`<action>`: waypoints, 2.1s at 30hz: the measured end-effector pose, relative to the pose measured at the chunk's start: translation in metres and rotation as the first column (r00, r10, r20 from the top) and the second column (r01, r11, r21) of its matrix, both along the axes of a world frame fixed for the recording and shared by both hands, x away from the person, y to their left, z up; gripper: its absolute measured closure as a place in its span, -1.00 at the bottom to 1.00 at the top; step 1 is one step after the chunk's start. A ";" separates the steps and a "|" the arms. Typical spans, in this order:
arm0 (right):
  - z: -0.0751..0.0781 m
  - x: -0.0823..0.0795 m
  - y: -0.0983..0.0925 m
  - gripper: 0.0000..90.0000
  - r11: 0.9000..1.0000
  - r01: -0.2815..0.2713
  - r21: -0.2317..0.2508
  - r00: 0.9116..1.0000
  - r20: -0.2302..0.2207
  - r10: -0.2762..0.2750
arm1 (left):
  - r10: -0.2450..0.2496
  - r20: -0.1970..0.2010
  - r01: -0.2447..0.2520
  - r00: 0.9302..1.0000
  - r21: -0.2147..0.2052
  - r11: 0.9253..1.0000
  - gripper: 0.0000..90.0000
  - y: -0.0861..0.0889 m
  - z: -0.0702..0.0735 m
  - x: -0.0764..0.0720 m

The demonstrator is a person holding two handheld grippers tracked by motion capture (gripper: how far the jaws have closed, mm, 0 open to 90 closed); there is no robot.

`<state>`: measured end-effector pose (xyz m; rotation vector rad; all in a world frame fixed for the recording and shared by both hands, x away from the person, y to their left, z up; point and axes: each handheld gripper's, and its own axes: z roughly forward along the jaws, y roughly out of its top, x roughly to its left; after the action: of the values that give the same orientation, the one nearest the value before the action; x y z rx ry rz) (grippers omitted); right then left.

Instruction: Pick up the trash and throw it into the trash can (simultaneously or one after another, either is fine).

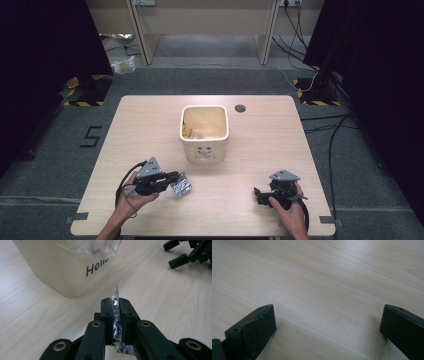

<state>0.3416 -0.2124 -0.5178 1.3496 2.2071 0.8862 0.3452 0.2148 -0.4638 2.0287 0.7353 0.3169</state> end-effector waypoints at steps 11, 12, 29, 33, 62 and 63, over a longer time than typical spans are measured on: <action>0.000 0.000 0.000 -0.99 1.000 0.000 0.000 1.000 0.000 0.000 | -0.010 0.018 0.010 1.000 -0.019 1.000 0.83 -0.003 0.015 0.007; 0.000 0.000 0.000 -0.99 1.000 0.000 0.000 1.000 -0.001 0.000 | -0.011 0.020 0.011 1.000 -0.020 1.000 0.83 -0.003 0.017 0.008; 0.000 0.000 0.000 -0.99 1.000 0.000 0.000 1.000 -0.001 0.000 | -0.003 0.062 0.007 0.998 -0.065 0.998 0.83 0.002 0.048 0.018; 0.000 0.000 0.000 -0.99 1.000 0.000 0.000 1.000 -0.001 0.000 | -0.010 0.067 0.014 0.998 -0.066 0.998 0.83 0.002 0.054 0.018; 0.000 0.000 0.000 -0.99 1.000 0.000 0.001 1.000 -0.002 0.000 | -0.083 0.095 0.092 0.992 -0.093 0.991 0.83 -0.016 0.112 0.038; 0.000 0.000 0.000 -0.99 1.000 -0.001 0.001 1.000 -0.002 0.001 | -0.083 0.096 0.092 0.992 -0.095 0.991 0.83 -0.017 0.114 0.039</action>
<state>0.3416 -0.2124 -0.5178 1.3509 2.2088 0.8870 0.3842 0.1980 -0.3494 1.9324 0.5917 0.3141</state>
